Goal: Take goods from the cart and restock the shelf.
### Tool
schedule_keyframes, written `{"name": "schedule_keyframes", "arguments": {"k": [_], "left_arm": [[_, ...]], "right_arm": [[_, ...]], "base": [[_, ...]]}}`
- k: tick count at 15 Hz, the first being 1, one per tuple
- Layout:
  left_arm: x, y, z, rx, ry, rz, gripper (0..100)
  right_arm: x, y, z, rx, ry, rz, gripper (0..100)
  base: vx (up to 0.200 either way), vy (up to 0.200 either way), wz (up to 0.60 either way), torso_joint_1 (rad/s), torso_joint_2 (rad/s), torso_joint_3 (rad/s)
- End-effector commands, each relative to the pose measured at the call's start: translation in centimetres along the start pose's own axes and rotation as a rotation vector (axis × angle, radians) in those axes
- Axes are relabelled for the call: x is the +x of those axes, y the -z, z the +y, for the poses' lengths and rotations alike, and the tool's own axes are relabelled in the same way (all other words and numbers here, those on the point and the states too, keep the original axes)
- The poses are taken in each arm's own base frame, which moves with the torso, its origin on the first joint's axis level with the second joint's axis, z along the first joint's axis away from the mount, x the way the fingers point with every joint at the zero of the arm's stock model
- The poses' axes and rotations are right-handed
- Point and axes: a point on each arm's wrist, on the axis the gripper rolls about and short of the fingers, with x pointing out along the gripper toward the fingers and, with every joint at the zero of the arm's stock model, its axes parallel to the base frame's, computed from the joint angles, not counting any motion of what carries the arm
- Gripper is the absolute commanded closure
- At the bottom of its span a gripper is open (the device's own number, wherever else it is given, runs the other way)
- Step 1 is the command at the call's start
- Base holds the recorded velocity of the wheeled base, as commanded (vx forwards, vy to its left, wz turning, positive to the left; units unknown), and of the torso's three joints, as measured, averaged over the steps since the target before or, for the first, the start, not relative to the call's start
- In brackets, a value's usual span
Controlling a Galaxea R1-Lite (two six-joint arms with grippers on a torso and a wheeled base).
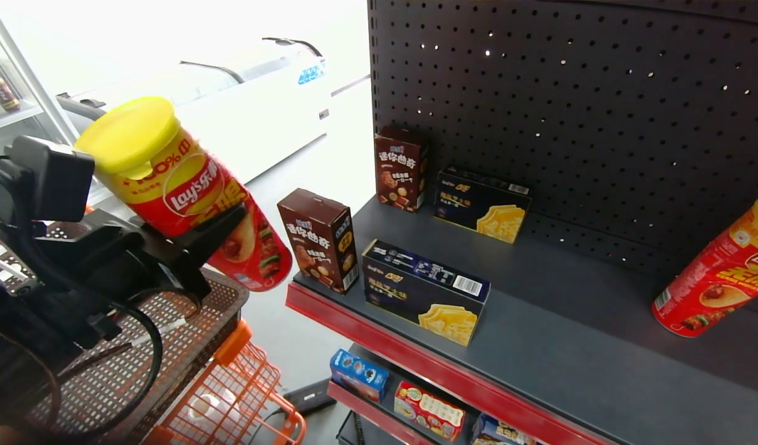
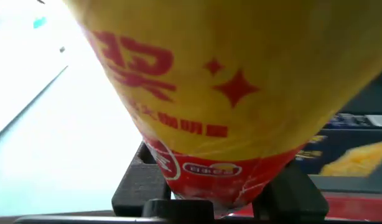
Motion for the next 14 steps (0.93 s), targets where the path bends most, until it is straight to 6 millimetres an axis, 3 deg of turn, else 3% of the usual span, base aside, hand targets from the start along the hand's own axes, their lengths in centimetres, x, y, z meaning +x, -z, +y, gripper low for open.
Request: {"name": "schedule_keyframes", "arguments": {"k": [1,4,7,11,14], "left_arm": [[-0.6,-0.3,-1.6,-0.018,0.079,-0.015,100],[-2.2,-0.4,-4.1,-0.047,0.216,0.072,100],[-3.5,-1.7,-4.9,-0.071,0.295,0.161,100],[-3.0,-1.4,-6.8,-0.068,0.389,0.209,100],[-2.8,-2.4,-7.7,-0.121,0.440,0.183,100]], "right_arm": [[0.0,0.0,0.0,-0.001,0.000,0.003,0],[0.0,0.0,0.0,-0.001,0.000,0.001,0],[0.0,0.0,0.0,-0.001,0.000,0.001,0],[0.0,0.0,0.0,-0.001,0.000,0.003,0],[0.0,0.0,0.0,-0.001,0.000,0.001,0]], "base": [[0.000,0.000,0.00,0.000,0.00,0.000],[0.000,0.000,0.00,0.000,0.00,0.000],[0.000,0.000,0.00,0.000,0.00,0.000],[0.000,0.000,0.00,0.000,0.00,0.000],[0.000,0.000,0.00,0.000,0.00,0.000]]}}
